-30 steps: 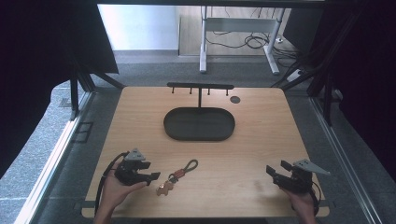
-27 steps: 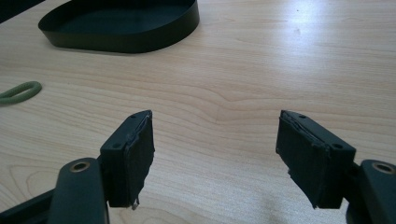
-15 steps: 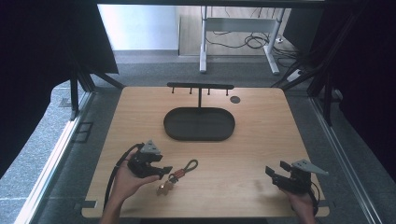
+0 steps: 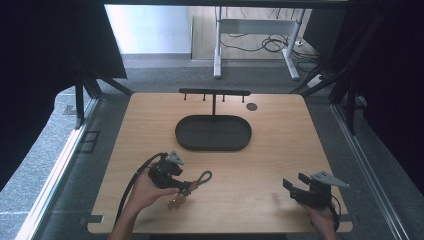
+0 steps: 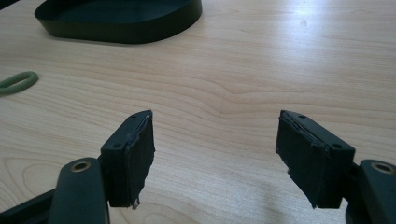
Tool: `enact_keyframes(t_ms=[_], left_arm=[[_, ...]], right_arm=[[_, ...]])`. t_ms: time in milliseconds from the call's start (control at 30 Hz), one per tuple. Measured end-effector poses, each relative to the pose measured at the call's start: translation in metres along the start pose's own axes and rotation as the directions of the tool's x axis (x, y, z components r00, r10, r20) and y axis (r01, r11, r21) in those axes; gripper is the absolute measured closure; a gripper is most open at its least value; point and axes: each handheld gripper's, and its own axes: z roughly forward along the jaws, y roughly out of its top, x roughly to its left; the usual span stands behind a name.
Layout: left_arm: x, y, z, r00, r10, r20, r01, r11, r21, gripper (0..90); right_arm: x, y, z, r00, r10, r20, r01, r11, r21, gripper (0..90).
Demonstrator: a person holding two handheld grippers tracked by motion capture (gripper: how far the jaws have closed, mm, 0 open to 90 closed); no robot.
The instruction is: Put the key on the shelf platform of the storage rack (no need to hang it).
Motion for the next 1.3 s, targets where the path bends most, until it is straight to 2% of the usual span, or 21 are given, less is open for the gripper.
enact_keyframes(t_ms=[333,533,667,967,1000,1100,1300], left_arm=[[0.0,0.0,0.021,1.0,-0.004,-0.003,0.005,0.9975,0.07,41.7],[-0.003,0.006,0.032,0.9998,0.012,-0.014,-0.01,0.9941,0.108,44.3],[-0.005,0.011,0.04,0.9995,0.031,-0.012,-0.029,0.9887,0.147,46.8],[-0.005,0.016,0.047,0.9985,0.054,-0.014,-0.05,0.9827,0.178,53.3],[-0.006,0.016,0.048,0.9988,0.047,-0.014,-0.044,0.9839,0.173,53.8],[-0.004,0.017,0.051,0.9982,0.059,-0.01,-0.056,0.9787,0.198,54.7],[-0.003,0.017,0.054,0.9981,0.061,-0.008,-0.058,0.9757,0.212,56.3]], right_arm=[[0.002,-0.001,0.003,0.9999,-0.014,-0.007,0.014,1.0,0.014,28.3],[0.003,-0.001,0.004,0.9999,-0.013,-0.007,0.013,1.0,0.023,28.3],[0.004,-0.002,0.004,0.9999,-0.012,-0.008,0.012,1.0,0.025,28.3],[0.004,-0.002,0.004,0.9999,-0.01,-0.008,0.01,1.0,0.028,28.3],[0.003,-0.002,0.004,0.9999,-0.012,-0.007,0.012,1.0,0.027,28.3],[0.003,-0.002,0.004,0.9999,-0.01,-0.006,0.01,1.0,0.029,28.3],[0.004,-0.002,0.005,0.9999,-0.012,-0.007,0.013,0.999,0.029,28.3]])
